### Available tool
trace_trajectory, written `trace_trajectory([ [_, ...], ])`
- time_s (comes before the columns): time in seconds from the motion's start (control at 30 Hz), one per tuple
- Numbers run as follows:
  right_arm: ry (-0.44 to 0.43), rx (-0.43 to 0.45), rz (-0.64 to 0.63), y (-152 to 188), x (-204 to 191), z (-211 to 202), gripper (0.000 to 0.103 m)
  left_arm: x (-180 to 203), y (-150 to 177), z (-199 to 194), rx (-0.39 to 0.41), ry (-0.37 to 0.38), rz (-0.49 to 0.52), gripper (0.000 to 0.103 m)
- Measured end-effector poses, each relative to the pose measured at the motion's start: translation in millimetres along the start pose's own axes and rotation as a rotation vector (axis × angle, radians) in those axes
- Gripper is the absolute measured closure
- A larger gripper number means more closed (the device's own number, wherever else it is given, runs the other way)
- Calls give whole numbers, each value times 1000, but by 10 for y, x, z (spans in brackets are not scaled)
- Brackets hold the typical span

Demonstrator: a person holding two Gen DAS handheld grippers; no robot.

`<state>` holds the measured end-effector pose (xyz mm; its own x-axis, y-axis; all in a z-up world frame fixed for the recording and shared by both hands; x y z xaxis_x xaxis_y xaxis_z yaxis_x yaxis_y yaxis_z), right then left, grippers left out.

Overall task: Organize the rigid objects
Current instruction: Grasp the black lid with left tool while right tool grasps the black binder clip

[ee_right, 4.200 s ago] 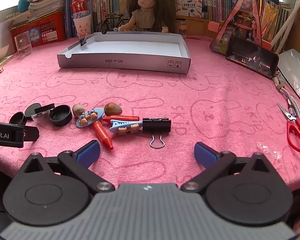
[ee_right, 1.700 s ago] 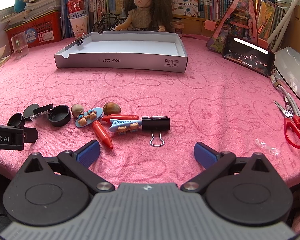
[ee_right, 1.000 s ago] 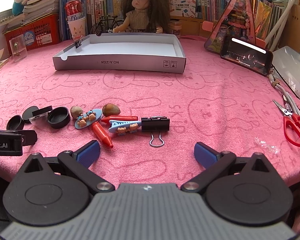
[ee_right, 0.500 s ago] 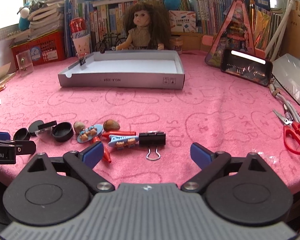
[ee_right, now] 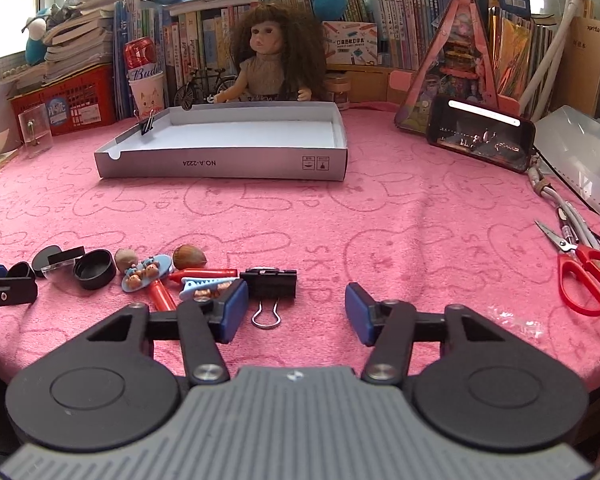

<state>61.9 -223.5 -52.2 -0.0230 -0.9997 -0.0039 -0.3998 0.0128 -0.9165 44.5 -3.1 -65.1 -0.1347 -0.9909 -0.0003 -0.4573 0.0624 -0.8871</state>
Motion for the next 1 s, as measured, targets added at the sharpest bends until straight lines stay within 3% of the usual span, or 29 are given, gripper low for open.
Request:
trace_trajectory([
  [0.1,-1,8,-10,-14,-18,22,55,-14,-2,6,10,-14,1,73],
  [0.23,14,16,2,-55,5,32,83,-56,-22,10,12,-15,-36,73],
  [0.67,34,78,31,-210,144,-67,85,-69,-234,-15,69,-22,-48,73],
  [1.0,23,67,46,-184,130,-54,84,-44,-280,-14,82,-24,-41,73],
])
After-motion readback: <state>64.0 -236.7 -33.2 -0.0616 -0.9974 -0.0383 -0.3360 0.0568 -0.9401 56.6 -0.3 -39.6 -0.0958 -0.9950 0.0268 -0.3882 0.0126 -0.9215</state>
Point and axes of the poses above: each gripper's, at about its wrist camera, not at the fingertips, and z roughly the way its jaws point, x to its right, y to its underside, the point moved 10 cm from there along z, roughly the way its jaws point, and after that the axes turned 14 degrees about x, right-handed, at the moved point
